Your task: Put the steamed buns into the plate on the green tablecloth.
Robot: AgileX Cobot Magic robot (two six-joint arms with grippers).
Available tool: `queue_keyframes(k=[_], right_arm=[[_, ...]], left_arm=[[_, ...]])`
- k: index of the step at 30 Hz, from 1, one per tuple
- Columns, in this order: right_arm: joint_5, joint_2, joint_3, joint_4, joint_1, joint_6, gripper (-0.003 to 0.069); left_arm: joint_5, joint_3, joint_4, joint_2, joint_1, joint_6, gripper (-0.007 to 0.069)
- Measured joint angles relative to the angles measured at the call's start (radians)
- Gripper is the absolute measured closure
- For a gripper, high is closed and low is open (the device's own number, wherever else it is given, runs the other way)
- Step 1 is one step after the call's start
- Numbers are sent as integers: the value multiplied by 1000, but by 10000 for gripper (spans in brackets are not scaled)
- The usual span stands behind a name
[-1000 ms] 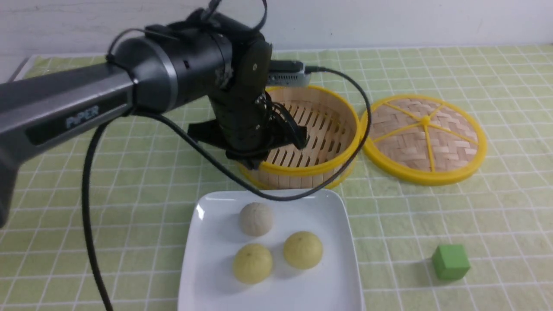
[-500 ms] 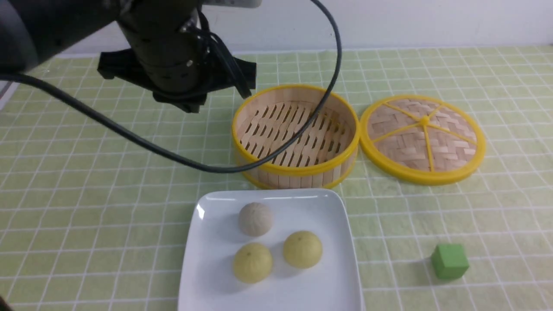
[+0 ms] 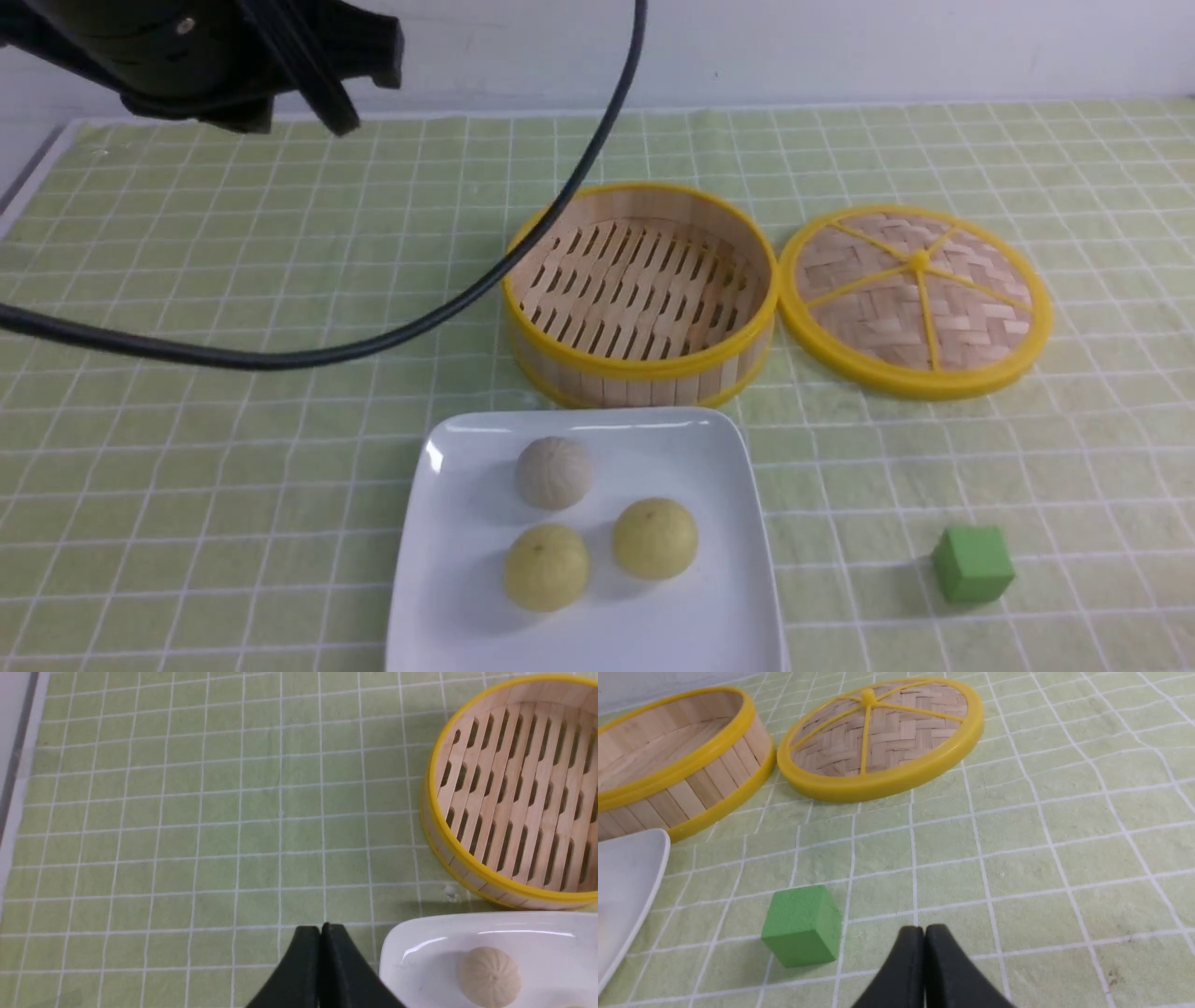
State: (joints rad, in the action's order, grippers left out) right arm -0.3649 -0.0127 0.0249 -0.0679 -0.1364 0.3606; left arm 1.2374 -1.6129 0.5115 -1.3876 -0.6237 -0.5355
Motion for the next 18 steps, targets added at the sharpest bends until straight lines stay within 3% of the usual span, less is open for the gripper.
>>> queue_keyframes(k=[18], right_arm=[[-3,0,0,-17,0,-44,615]], left_arm=[[0,1,-46,176,0,44,606]])
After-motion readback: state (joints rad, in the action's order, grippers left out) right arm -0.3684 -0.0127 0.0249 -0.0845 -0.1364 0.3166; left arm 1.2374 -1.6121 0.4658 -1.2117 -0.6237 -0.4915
